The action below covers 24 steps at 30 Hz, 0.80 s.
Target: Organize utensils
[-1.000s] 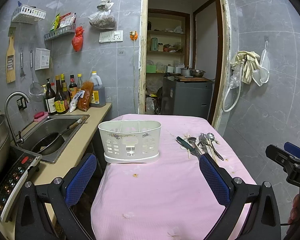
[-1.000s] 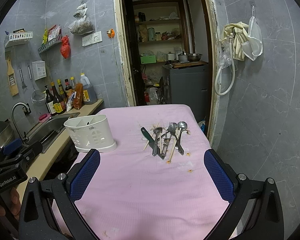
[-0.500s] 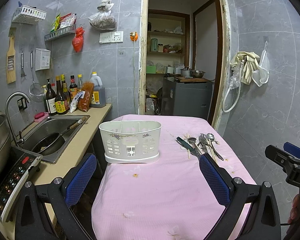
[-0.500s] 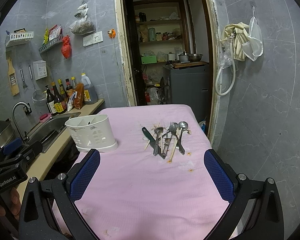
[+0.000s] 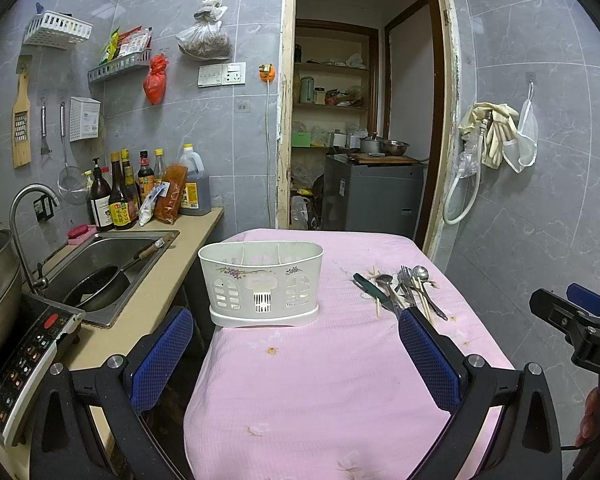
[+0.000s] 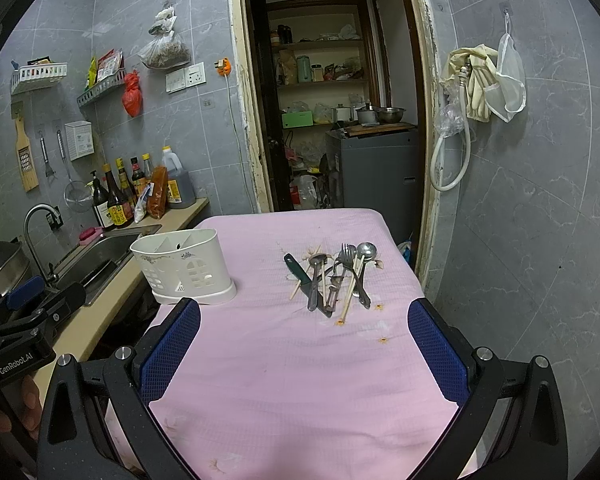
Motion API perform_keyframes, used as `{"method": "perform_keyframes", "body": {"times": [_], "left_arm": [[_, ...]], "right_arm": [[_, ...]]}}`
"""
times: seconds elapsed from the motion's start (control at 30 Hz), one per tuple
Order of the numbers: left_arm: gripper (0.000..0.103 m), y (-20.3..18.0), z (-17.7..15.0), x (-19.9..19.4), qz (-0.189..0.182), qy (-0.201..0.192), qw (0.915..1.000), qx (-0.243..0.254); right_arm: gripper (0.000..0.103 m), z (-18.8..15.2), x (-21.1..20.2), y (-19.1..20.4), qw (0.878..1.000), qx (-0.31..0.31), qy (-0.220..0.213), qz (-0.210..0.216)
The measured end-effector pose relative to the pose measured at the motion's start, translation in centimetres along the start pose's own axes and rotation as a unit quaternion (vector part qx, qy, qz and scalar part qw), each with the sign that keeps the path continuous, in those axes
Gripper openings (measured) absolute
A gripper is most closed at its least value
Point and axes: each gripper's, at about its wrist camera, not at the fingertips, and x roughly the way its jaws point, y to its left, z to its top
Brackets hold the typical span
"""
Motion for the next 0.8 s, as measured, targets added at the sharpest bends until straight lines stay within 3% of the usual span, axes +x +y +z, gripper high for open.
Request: {"method": "perform_keyframes", "body": {"times": [0.8], "left_arm": [[0.103, -1.3, 0.1, -0.1, -0.001, -0.002, 1.0000, 0.002]], "right_arm": [[0.102, 0.2, 0.0, 0.4, 1.000, 0.001, 0.001, 0.000]]}}
